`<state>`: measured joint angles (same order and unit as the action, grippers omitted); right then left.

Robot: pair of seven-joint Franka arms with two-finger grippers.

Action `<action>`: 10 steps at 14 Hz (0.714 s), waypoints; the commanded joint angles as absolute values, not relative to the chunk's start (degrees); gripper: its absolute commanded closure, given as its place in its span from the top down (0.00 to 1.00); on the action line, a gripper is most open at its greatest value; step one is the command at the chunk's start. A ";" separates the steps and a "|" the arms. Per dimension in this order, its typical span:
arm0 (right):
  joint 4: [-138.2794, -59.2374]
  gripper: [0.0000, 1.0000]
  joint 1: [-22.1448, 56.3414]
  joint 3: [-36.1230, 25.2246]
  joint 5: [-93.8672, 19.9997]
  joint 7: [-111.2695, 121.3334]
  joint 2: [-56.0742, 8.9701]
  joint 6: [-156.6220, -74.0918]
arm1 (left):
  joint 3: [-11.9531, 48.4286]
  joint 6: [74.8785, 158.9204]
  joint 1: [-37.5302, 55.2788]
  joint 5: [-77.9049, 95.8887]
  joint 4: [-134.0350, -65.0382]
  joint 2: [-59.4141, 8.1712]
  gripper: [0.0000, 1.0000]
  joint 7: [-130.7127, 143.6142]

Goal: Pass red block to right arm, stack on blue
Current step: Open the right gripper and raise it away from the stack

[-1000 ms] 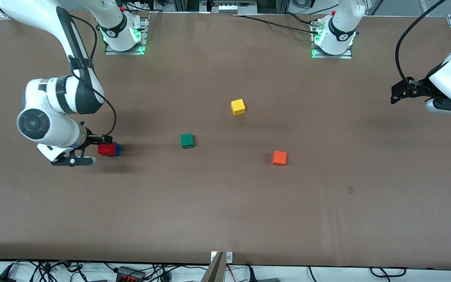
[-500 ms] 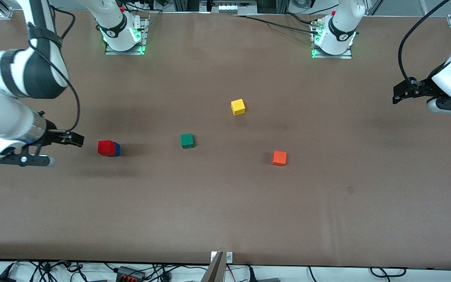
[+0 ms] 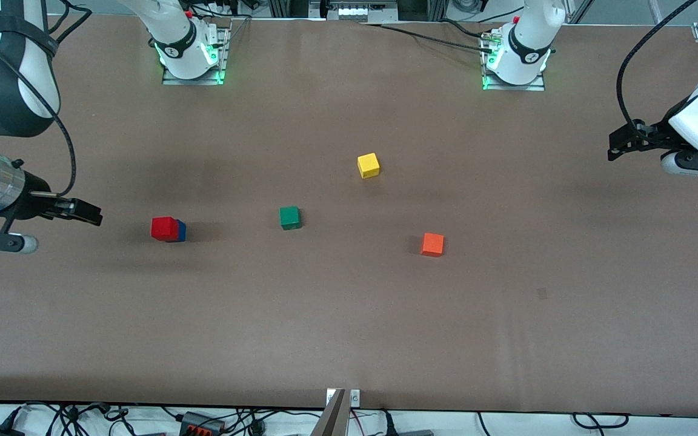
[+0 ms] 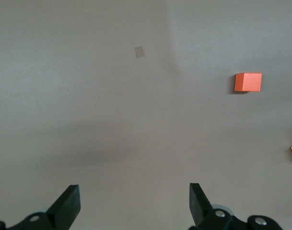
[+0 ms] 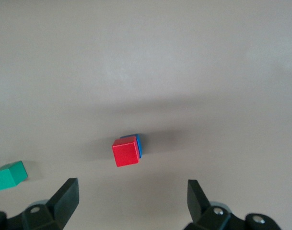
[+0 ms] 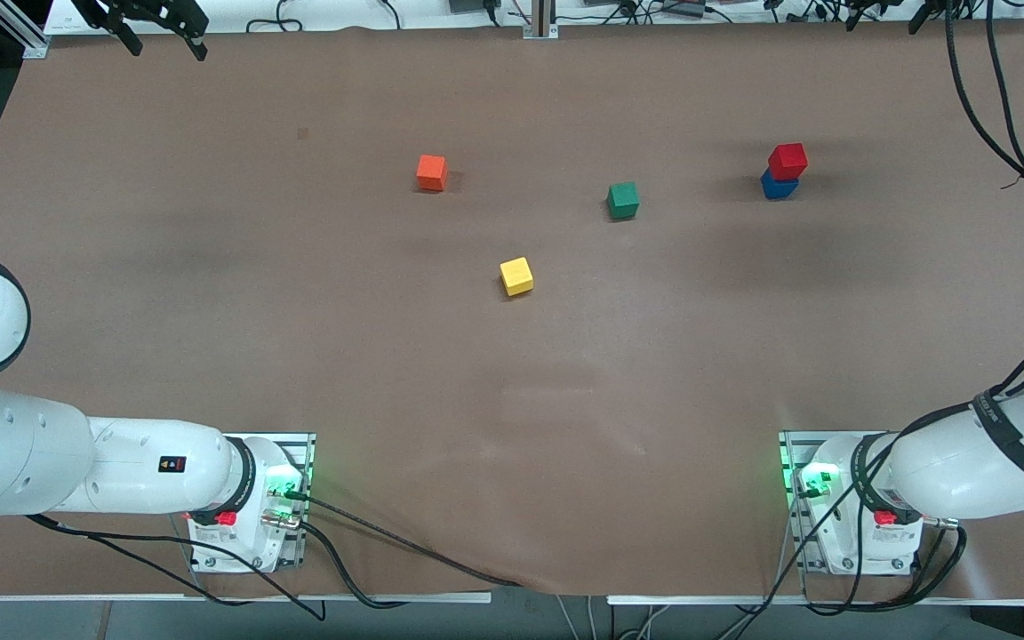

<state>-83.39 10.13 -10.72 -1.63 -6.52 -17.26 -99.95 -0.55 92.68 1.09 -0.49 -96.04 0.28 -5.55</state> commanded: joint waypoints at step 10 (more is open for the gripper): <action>-82.87 1.00 0.78 -3.69 2.10 -2.29 -8.71 -93.25 | -0.26 91.76 0.79 -1.85 -95.01 0.35 1.00 -5.10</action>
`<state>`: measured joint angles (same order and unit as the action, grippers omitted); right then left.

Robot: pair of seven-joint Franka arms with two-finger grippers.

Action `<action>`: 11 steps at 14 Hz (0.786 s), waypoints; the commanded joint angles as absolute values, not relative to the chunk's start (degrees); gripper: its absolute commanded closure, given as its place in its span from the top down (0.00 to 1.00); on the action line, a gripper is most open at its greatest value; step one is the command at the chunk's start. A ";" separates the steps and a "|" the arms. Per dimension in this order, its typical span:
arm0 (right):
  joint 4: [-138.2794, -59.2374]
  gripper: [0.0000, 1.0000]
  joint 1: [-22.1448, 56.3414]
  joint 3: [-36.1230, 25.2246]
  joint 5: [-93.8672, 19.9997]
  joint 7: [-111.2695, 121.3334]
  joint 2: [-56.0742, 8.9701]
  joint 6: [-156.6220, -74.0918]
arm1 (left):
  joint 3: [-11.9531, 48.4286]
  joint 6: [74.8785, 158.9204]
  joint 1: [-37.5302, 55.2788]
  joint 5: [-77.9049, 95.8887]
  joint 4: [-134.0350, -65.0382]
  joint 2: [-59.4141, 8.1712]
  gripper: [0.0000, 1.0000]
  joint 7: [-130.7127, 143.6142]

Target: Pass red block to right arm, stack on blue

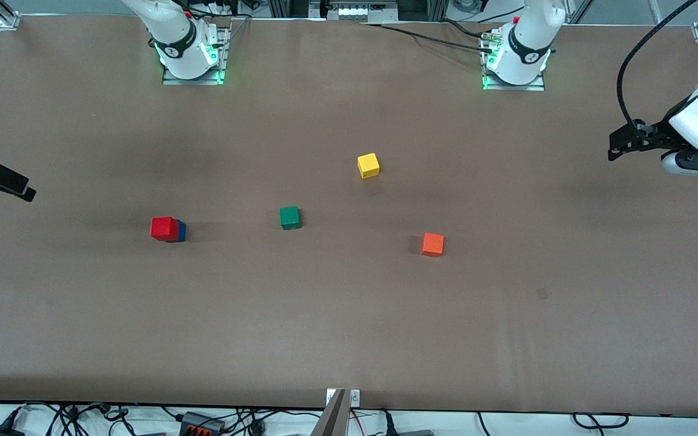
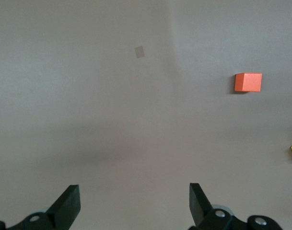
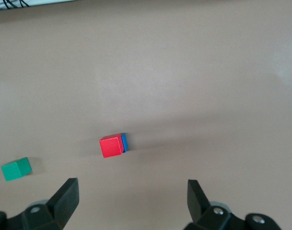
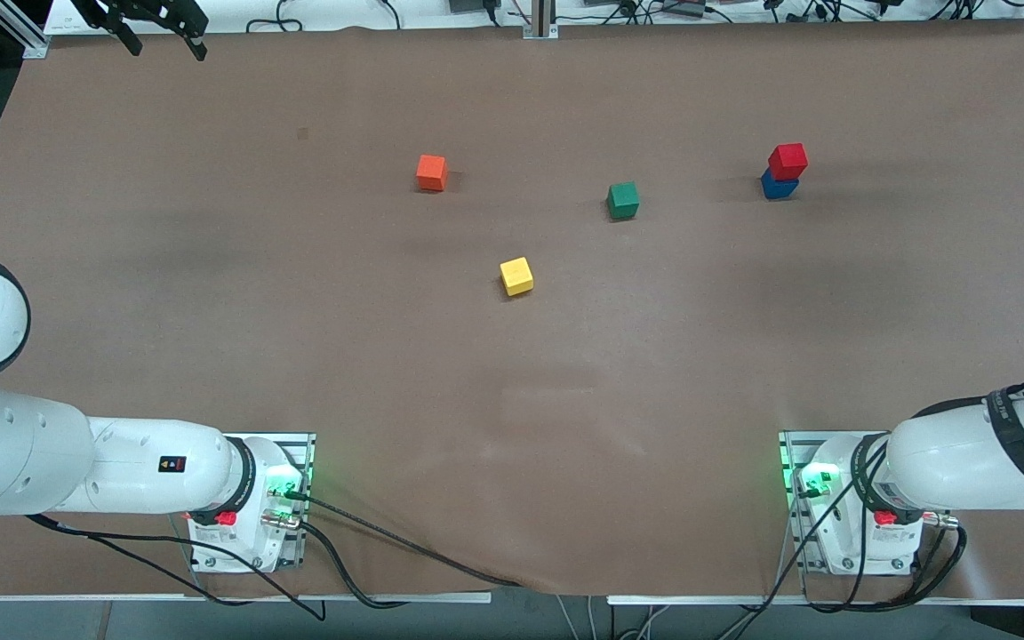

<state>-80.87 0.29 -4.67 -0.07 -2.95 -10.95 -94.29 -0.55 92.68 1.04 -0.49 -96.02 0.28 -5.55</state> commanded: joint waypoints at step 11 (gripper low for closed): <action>-101.08 1.00 0.97 -3.87 2.20 0.88 2.81 -99.49 | -0.26 91.76 0.79 -1.85 -95.01 0.35 1.00 -5.01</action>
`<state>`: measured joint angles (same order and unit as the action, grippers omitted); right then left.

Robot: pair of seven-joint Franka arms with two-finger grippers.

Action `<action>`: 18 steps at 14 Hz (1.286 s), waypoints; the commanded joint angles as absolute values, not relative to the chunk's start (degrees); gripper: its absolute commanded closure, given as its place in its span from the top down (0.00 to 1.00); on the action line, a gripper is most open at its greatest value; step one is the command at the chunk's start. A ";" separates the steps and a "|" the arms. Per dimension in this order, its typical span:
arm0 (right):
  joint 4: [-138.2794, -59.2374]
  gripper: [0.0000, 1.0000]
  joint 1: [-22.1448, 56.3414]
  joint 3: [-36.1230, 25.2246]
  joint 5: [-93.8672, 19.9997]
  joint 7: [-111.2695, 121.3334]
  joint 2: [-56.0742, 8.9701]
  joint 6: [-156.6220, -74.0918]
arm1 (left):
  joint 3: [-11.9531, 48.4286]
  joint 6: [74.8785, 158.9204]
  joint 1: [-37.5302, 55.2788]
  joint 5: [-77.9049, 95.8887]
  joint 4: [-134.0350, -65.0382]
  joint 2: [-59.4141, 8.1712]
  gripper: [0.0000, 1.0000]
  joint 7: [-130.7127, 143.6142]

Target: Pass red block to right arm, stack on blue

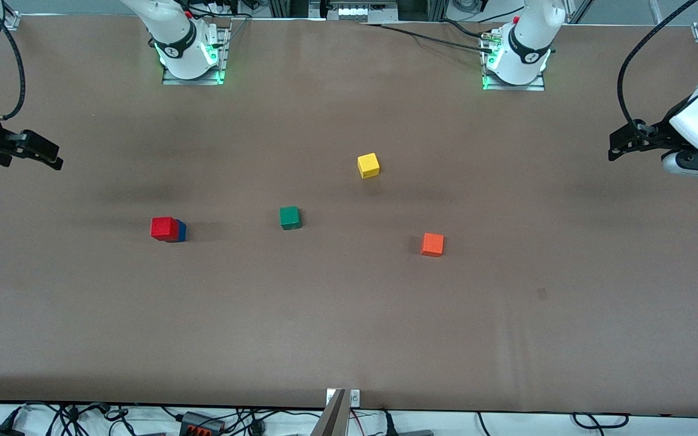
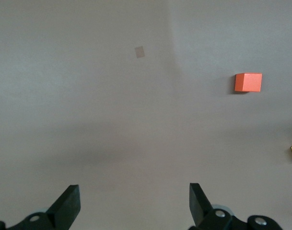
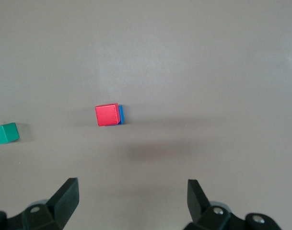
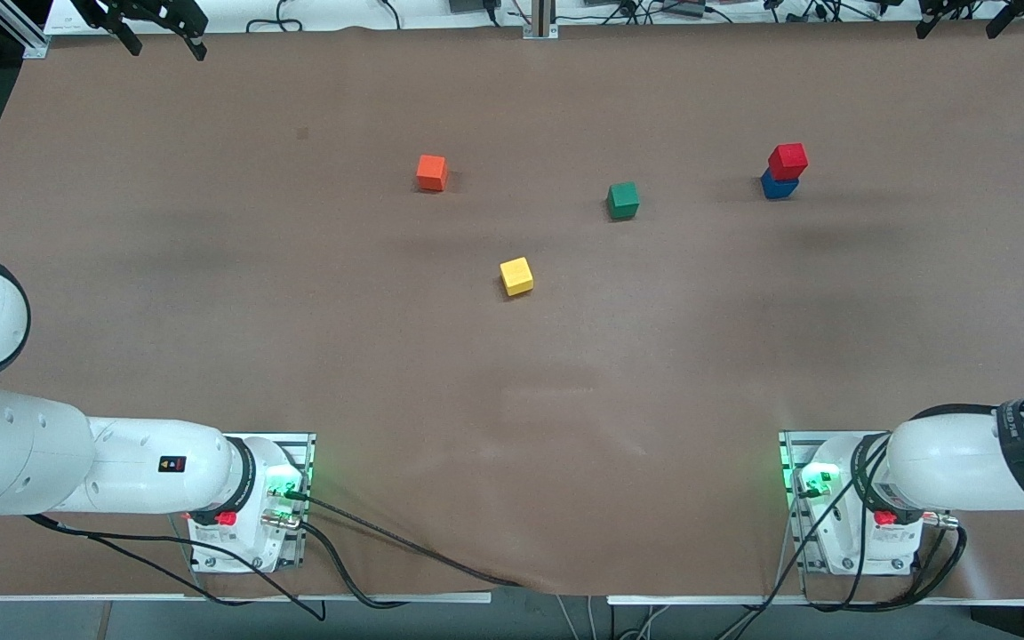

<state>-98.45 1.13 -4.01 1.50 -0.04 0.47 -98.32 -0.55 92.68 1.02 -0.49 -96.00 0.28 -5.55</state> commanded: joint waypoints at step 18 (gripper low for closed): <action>-98.61 1.00 -0.44 -2.29 1.58 1.32 2.02 -97.30 | -0.18 91.67 0.79 -1.85 -95.01 0.35 1.00 -5.01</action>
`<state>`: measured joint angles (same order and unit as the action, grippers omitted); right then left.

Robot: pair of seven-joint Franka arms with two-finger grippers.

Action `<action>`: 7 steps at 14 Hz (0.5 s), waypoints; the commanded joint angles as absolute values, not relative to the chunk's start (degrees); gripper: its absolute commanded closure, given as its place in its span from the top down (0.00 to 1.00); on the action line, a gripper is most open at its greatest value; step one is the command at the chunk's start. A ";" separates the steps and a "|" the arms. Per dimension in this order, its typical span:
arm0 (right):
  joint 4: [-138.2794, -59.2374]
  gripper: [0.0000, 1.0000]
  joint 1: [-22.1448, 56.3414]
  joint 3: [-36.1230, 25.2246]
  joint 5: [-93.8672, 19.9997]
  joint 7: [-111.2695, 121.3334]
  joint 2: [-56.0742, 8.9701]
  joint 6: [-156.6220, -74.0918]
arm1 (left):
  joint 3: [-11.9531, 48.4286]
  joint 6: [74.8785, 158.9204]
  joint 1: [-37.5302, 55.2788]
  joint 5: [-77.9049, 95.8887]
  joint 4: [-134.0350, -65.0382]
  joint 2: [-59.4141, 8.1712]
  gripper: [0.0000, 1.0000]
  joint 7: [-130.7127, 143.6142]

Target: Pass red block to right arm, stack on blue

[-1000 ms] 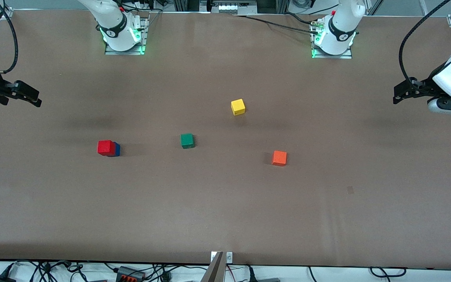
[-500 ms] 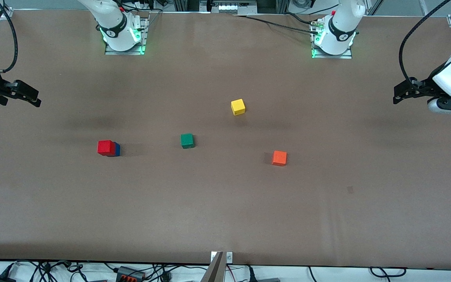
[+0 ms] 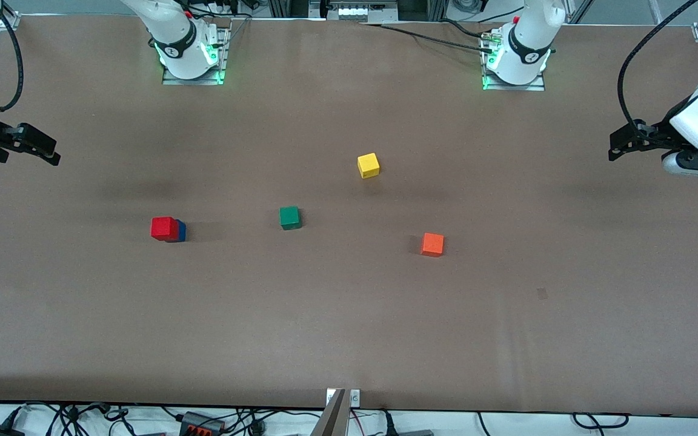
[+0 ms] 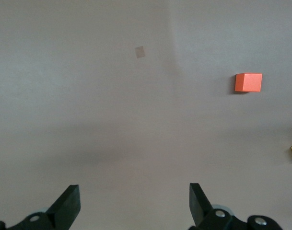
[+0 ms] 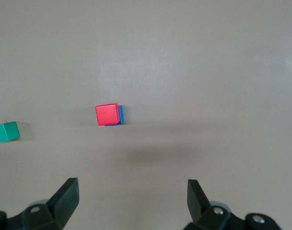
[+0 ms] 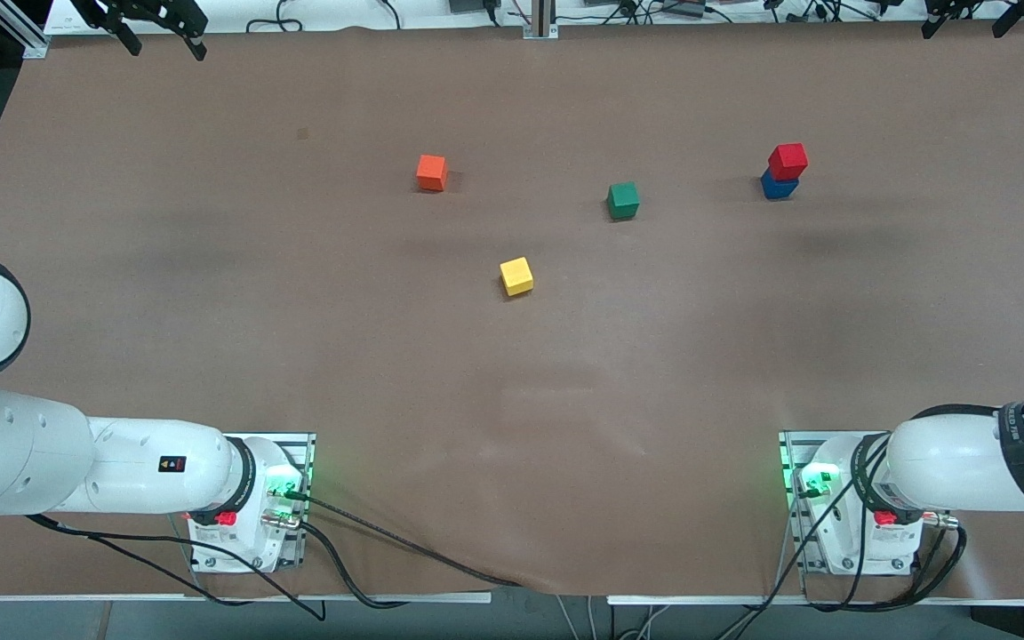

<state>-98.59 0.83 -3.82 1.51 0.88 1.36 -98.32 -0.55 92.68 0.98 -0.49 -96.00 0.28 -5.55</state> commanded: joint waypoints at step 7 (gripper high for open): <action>-99.75 1.00 -0.09 -2.37 1.76 1.41 3.07 -95.89 | -0.18 91.76 0.79 -1.85 -95.01 0.35 1.00 -5.01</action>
